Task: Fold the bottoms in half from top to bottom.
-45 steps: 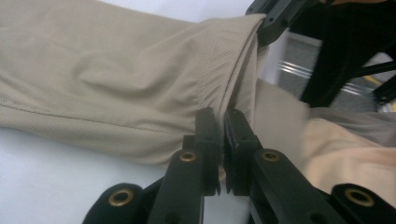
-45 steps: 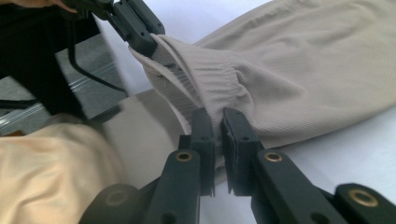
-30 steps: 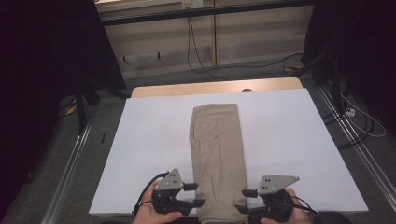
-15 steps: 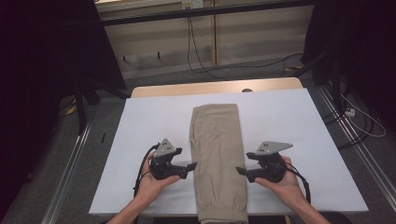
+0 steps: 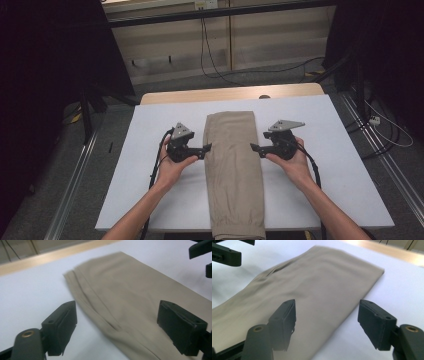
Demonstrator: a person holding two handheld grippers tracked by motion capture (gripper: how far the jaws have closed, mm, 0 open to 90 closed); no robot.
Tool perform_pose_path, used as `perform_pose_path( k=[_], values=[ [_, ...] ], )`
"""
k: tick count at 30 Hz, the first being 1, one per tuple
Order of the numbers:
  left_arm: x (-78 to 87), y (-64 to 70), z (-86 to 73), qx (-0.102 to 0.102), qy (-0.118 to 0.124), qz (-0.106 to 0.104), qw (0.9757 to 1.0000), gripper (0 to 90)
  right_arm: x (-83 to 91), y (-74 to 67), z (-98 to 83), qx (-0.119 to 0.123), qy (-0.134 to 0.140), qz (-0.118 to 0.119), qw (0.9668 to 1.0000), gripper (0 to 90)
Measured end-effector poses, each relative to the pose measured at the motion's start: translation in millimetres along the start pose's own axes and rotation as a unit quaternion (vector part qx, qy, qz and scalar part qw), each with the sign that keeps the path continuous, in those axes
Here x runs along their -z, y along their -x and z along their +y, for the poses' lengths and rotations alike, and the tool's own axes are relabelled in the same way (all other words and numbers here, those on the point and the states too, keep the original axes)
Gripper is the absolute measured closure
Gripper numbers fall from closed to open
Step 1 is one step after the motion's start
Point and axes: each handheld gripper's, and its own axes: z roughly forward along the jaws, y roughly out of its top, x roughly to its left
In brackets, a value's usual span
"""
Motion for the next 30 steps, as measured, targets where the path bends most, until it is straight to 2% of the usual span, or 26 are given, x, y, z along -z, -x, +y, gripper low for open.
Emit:
perform_pose_path(
  k=[1, 2, 3, 7, 8, 10, 12, 15, 16, 18, 21, 23, 25, 26, 27, 28, 30],
  values=[
    [-4.7, -5.8, 2.6, 0.0, 0.004, 0.002, 1.0, 17.7, -6.4, 5.5, 4.1, 0.007, 0.005, -0.005, 0.9999, 31.0],
    [-8.7, -10.4, 4.0, -0.002, 0.009, 0.002, 1.0, 18.3, -11.9, 10.1, 7.3, 0.005, 0.004, -0.01, 0.9999, 31.0],
    [-14.6, -17.7, 7.0, -0.008, 0.004, 0.011, 0.9999, 19.6, -16.3, 13.9, 9.9, -0.003, 0.003, -0.008, 1.0, 30.9],
    [-31.9, -34.1, 11.1, 0.019, -0.004, 0.024, 0.9995, 19.2, -39.9, 31.1, 24.2, -0.017, -0.004, -0.009, 0.9998, 31.7],
    [-36.8, -38.2, 12.2, 0.025, -0.006, 0.019, 0.9995, 18.5, -43.8, 34.2, 26.5, -0.018, -0.004, -0.011, 0.9998, 31.7],
    [-44.2, -43.6, 14.1, 0.031, -0.005, 0.022, 0.9992, 17.0, -54.7, 42.8, 32.3, -0.026, 0.003, -0.018, 0.9995, 32.6],
    [-51.9, -48.9, 16.8, 0.033, -0.009, 0.019, 0.9992, 14.8, -62.3, 49.8, 37.6, -0.03, -0.002, -0.019, 0.9994, 33.1],
    [-63.9, -54.9, 22.4, 0.031, -0.013, 0.033, 0.9989, 12.6, -76.5, 60.6, 46.3, -0.032, -0.011, -0.024, 0.9991, 34.3],
    [-68.3, -57.0, 24.3, 0.036, -0.016, 0.028, 0.9988, 15.1, -81.2, 63.6, 48.5, -0.029, -0.017, -0.026, 0.9991, 35.6],
    [-76.6, -60.9, 26.8, 0.035, -0.025, 0.033, 0.9985, 16.8, -89.6, 69.1, 50.5, -0.032, -0.028, -0.033, 0.9986, 36.6],
    [-89.7, -63.8, 30.6, 0.038, -0.031, 0.03, 0.9983, 25.3, -105.4, 77.9, 51.4, -0.032, -0.053, -0.048, 0.9969, 40.0],
    [-96.7, -65.4, 33.3, 0.037, -0.039, 0.029, 0.9981, 27.0, -114.3, 84.0, 51.3, -0.043, -0.056, -0.042, 0.9966, 42.7],
    [-105.0, -66.3, 36.6, 0.042, -0.044, 0.023, 0.9979, 29.8, -122.4, 87.9, 50.0, -0.043, -0.059, -0.049, 0.9961, 43.9],
    [-110.8, -66.4, 37.0, 0.058, -0.039, 0.016, 0.9974, 31.0, -125.4, 89.3, 49.8, -0.046, -0.066, -0.048, 0.9956, 44.1],
    [-114.8, -66.6, 36.8, 0.059, -0.041, 0.019, 0.9973, 31.6, -129.4, 90.5, 49.5, -0.042, -0.073, -0.051, 0.9951, 44.1],
    [-118.1, -68.0, 36.4, 0.048, -0.054, 0.021, 0.9972, 33.3, -131.2, 90.9, 49.1, -0.042, -0.072, -0.053, 0.9951, 44.2],
    [-124.5, -68.8, 35.2, 0.041, -0.067, 0.03, 0.9964, 35.5, -134.2, 92.0, 48.4, -0.046, -0.074, -0.052, 0.9949, 43.2]
  ],
)
